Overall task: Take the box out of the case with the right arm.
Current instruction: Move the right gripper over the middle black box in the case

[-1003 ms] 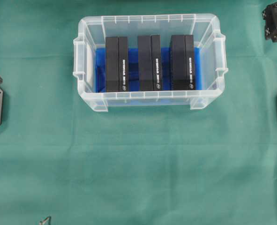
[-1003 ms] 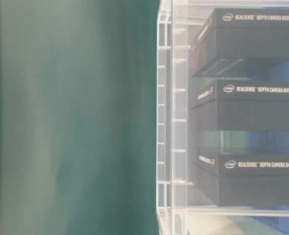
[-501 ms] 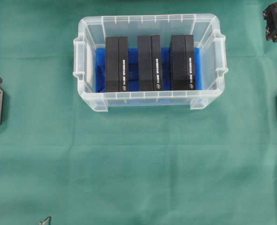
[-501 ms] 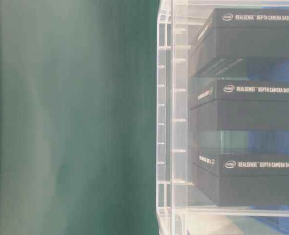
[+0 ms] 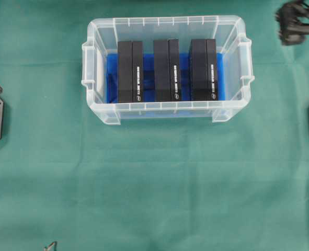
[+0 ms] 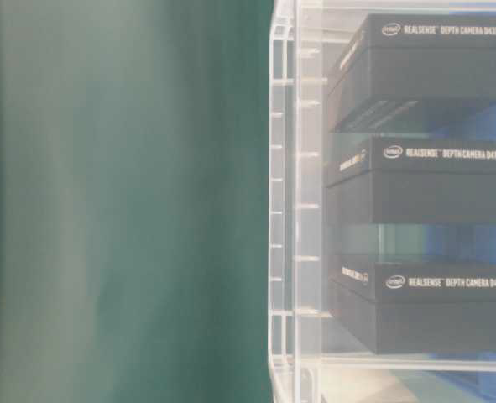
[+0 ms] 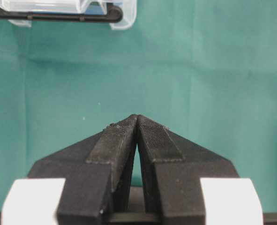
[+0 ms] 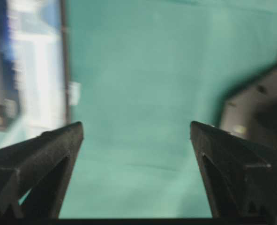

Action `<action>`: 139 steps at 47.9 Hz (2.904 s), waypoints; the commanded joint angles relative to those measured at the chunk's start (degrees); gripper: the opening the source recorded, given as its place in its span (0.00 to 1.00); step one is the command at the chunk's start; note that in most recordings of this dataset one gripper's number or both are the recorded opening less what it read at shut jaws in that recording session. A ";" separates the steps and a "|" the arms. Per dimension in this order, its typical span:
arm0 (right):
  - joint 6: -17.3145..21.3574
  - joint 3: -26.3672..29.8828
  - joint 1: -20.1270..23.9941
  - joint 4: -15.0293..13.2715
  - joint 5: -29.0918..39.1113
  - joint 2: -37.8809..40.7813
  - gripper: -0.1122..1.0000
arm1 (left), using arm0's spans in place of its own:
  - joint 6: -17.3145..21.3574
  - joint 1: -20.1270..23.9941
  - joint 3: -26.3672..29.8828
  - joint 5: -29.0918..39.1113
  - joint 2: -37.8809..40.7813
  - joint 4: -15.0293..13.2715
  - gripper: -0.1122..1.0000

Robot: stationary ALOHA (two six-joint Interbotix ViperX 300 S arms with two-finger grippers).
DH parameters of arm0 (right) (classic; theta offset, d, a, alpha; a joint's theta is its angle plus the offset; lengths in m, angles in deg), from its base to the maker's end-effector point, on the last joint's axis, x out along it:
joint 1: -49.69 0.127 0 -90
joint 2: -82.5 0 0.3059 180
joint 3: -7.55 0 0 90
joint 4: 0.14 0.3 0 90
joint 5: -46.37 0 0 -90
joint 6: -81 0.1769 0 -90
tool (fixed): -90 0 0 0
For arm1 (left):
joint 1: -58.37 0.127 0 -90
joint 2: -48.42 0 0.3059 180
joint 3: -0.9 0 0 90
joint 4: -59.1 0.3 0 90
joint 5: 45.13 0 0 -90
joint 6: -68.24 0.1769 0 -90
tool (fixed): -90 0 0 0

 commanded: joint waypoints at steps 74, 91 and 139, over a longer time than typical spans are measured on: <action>5.19 40.52 11.60 -0.18 -2.99 35.07 0.93 | 0.09 0.88 3.08 7.21 1.23 0.18 0.12; 5.19 40.52 11.60 -0.26 -2.99 35.07 0.93 | 0.09 0.88 3.08 7.21 1.23 0.18 0.12; 5.19 40.25 11.60 -0.26 -2.99 35.07 0.93 | 0.09 0.88 3.08 7.38 1.23 0.18 0.12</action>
